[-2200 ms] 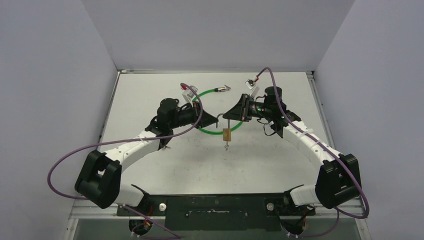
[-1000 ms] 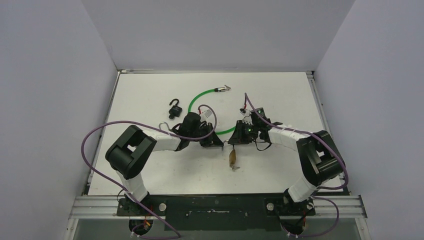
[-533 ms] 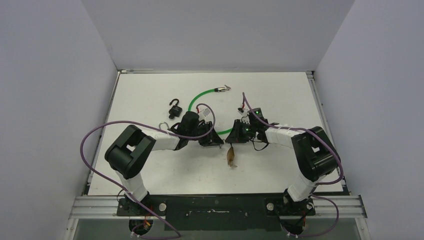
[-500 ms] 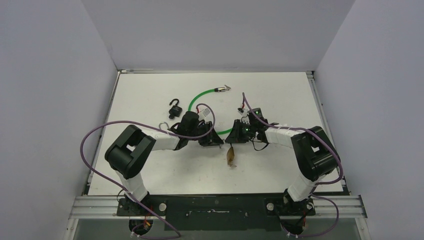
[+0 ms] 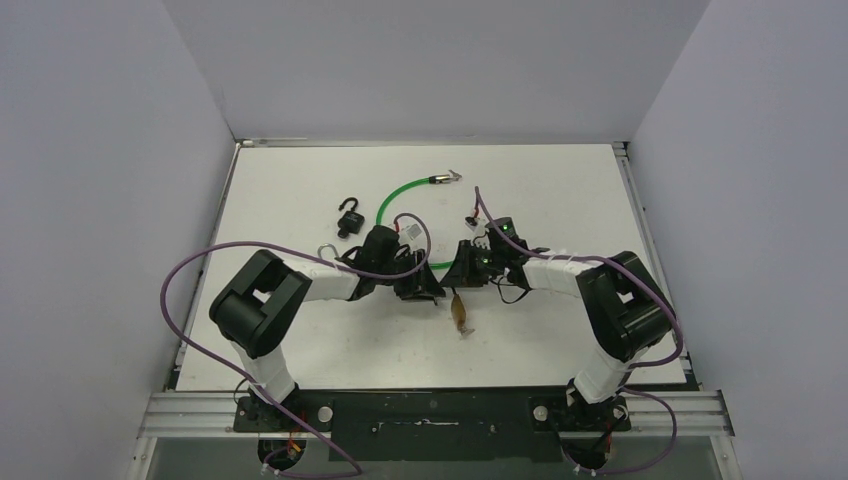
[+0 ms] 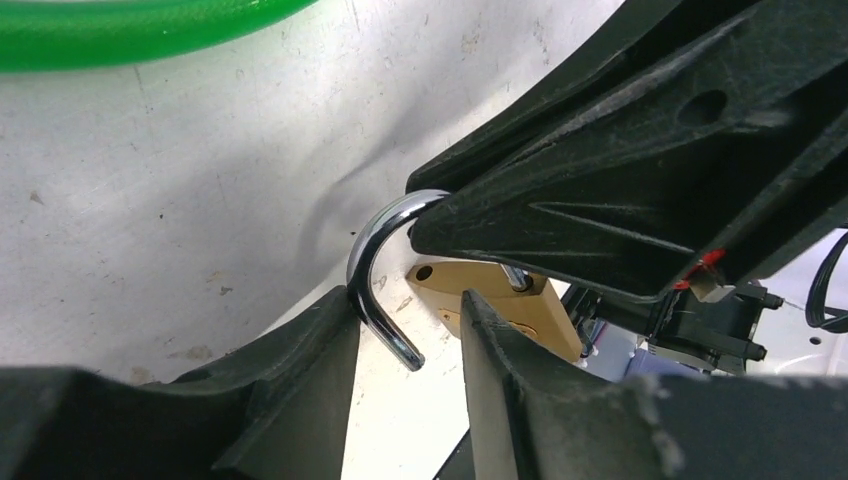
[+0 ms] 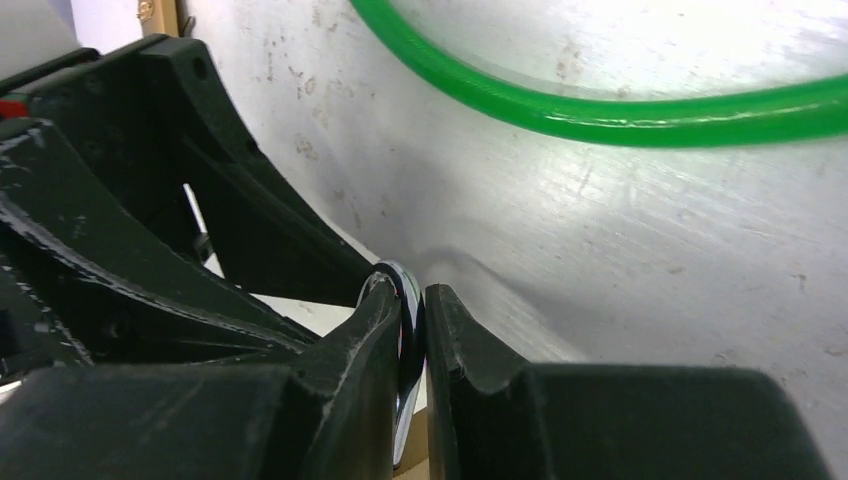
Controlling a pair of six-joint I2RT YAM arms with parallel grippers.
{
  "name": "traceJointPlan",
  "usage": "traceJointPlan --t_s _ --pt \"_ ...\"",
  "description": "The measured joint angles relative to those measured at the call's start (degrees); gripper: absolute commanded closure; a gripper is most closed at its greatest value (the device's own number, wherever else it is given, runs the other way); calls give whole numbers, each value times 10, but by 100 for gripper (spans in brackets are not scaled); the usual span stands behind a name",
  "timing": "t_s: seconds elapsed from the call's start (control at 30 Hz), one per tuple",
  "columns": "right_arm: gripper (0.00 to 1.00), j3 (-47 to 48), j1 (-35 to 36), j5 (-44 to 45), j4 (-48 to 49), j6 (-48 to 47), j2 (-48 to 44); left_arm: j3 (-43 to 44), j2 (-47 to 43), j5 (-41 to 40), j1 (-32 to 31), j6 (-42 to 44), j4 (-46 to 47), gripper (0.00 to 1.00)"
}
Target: Unlock with the key
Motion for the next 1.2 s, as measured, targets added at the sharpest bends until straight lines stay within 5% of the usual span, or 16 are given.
traceJointPlan --t_s 0.5,0.73,0.97,1.2 --pt "100 -3 7 -37 63 19 0 11 26 -5 -7 0 -11 56" --pt "99 -12 0 -48 88 29 0 18 26 -46 -10 5 -31 96" --pt "48 -10 4 -56 82 28 0 25 18 -78 -8 10 -65 100" --pt "33 -10 7 -40 55 8 -15 38 12 -103 -8 45 -108 100"
